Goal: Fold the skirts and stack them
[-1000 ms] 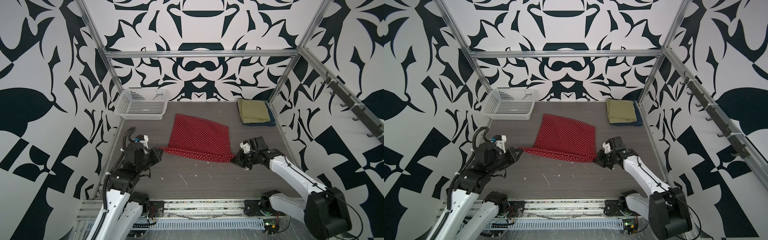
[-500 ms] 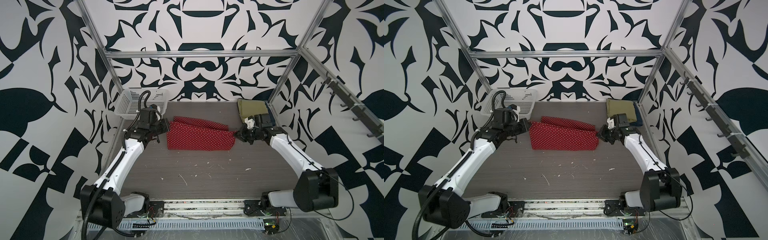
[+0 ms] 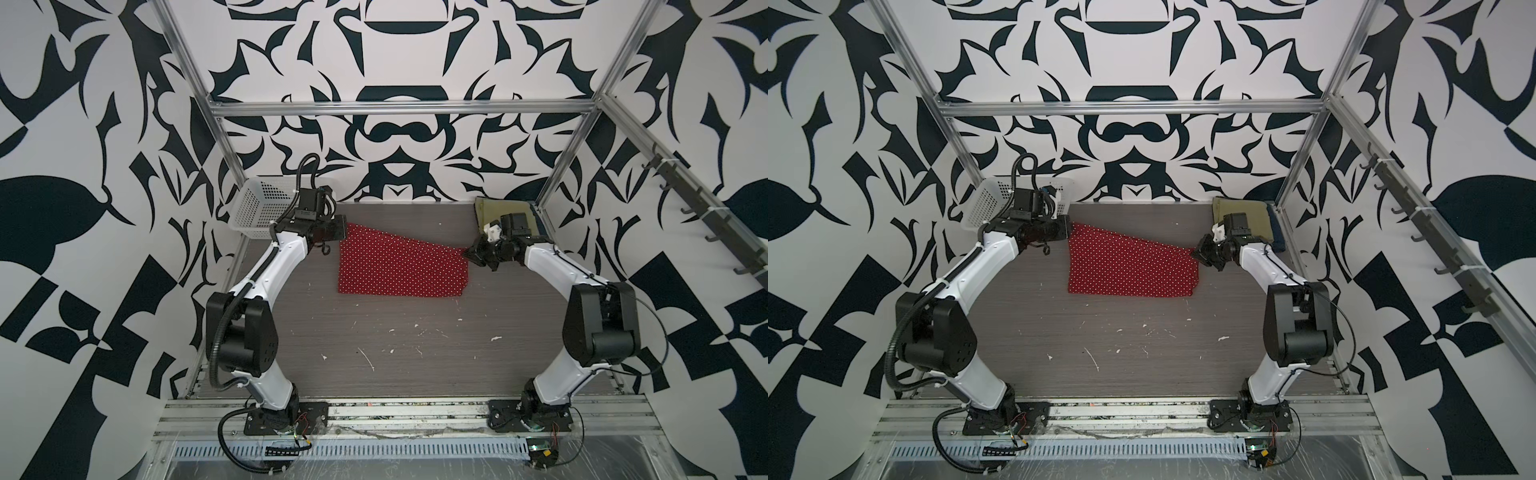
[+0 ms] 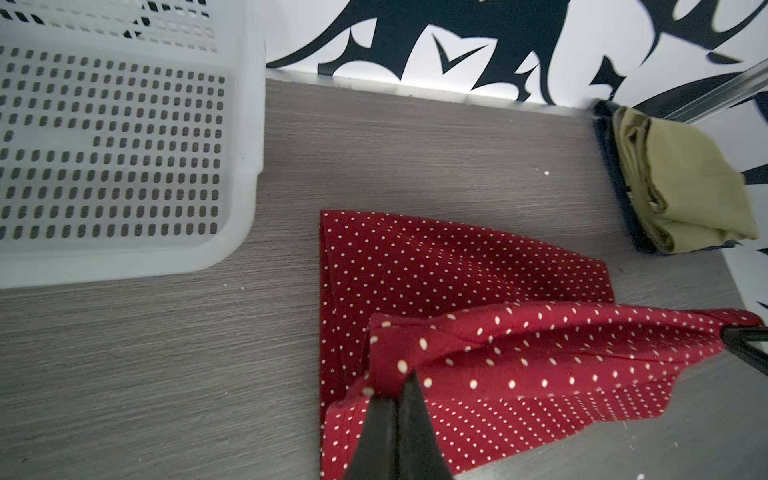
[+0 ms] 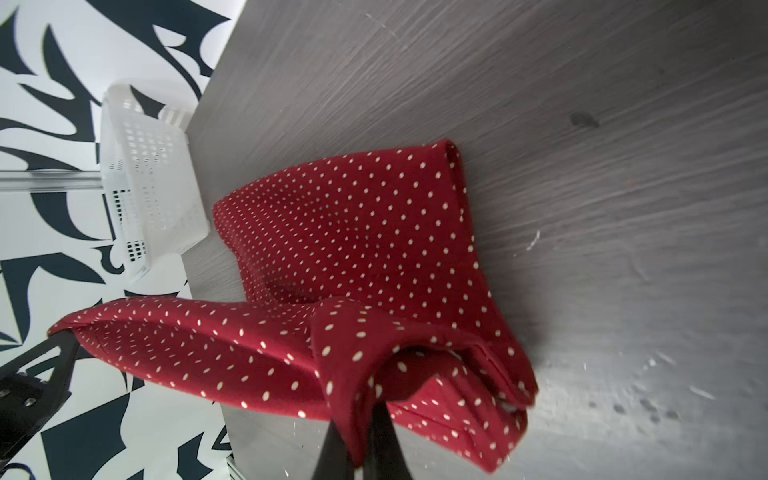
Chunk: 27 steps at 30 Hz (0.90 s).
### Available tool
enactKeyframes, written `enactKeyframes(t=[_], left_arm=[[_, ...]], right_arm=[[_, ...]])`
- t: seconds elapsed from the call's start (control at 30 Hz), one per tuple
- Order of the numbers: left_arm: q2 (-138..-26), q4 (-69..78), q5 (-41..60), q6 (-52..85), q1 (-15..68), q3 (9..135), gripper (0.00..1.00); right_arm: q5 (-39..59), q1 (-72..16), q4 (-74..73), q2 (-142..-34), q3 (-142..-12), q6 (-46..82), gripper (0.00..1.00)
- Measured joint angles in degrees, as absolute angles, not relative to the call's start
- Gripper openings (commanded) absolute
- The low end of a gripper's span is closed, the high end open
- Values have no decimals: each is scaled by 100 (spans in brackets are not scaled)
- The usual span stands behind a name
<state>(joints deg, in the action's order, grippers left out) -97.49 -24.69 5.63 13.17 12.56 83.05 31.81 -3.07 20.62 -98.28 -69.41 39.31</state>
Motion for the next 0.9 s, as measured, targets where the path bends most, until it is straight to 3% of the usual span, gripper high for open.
enactKeyframes(t=[0.4,0.43,0.5,0.6,0.63,0.67,0.83,0.87,0.9], left_arm=[[-11675,-2659,399,976,1131,10003,2],[-11839,-2709,390,947,1129,10206,13],[-12149,-2823,333,878,1125,10604,47],[-12610,-3009,152,825,1076,11249,56],[-12750,-3096,86,808,1050,11483,64],[-12857,-3177,25,810,1026,11675,67],[-12849,-3476,-215,950,1002,12110,61],[-12717,-3420,-237,1013,1017,11968,57],[-12488,-3339,-257,1070,1031,11681,46]], right_arm=[[3192,-307,1772,-10781,-7752,4082,5],[3194,-307,1758,-10899,-7832,4115,9],[3192,-307,1719,-11113,-7985,4174,19],[3177,-268,1675,-11500,-8307,4289,39],[3175,-255,1686,-11627,-8458,4329,54],[3179,-246,1702,-11730,-8608,4327,61],[3186,-222,1813,-11760,-9251,4311,57],[3179,-228,1846,-11633,-9249,4265,54],[3164,-246,1852,-11439,-9181,4204,49]])
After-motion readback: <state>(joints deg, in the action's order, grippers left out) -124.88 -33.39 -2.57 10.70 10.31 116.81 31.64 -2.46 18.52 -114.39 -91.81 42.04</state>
